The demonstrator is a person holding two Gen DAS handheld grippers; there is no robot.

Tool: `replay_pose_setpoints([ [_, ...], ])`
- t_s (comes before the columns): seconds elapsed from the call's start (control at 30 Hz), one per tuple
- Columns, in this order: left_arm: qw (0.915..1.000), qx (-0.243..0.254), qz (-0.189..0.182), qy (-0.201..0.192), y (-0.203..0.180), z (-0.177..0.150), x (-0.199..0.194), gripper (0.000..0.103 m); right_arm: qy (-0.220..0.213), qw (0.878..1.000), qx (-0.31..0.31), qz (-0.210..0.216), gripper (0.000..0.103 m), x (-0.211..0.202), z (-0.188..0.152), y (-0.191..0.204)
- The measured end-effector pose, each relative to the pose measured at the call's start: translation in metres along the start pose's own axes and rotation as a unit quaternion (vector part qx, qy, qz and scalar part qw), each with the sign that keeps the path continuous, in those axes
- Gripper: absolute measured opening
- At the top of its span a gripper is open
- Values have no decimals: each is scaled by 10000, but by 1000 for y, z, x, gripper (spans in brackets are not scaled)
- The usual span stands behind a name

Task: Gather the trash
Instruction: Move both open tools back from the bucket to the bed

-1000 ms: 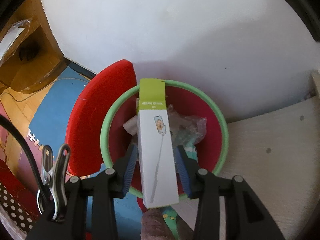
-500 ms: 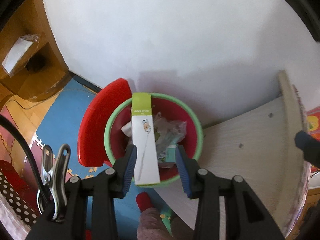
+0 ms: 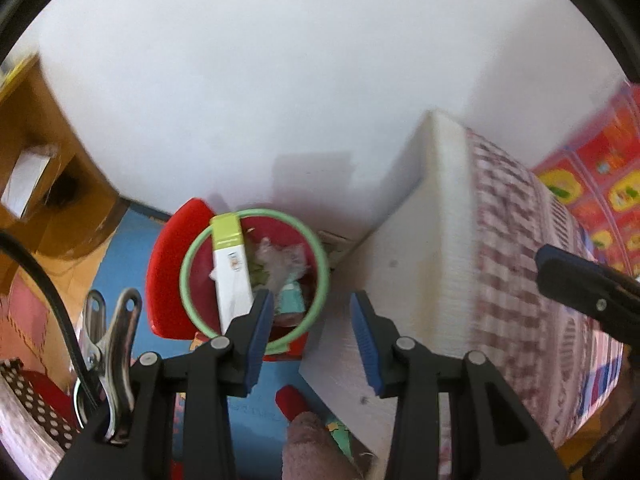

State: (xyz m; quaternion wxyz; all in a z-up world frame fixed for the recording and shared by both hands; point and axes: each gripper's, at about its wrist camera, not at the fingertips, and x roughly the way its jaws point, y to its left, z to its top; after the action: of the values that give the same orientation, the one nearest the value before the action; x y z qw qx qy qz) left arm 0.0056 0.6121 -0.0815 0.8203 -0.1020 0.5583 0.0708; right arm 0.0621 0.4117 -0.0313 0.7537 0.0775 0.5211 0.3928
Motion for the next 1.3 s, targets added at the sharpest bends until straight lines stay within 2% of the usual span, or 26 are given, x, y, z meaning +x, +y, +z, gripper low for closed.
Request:
replay_pose_setpoints([
  [0.33, 9964, 746, -412, -34, -94, 3, -21, 42, -346, 9969, 585, -399, 36, -69, -41, -63],
  [0.7, 9854, 1571, -646, -77, -171, 11, -34, 42, -808, 9835, 1333, -917, 36, -126, -77, -124],
  [0.8, 9845, 1635, -628, -80, -191, 10, -36, 42, -890, 9806, 1463, -953, 36, -143, -85, -143],
  [1.07, 9868, 1440, -741, 23, -250, 2, -33, 42, -954, 9776, 1523, -1095, 36, -188, -100, -187],
  [1.3, 9852, 1549, -726, 86, -311, -11, -22, 42, -951, 9731, 1721, -1198, 36, -219, -128, -246],
])
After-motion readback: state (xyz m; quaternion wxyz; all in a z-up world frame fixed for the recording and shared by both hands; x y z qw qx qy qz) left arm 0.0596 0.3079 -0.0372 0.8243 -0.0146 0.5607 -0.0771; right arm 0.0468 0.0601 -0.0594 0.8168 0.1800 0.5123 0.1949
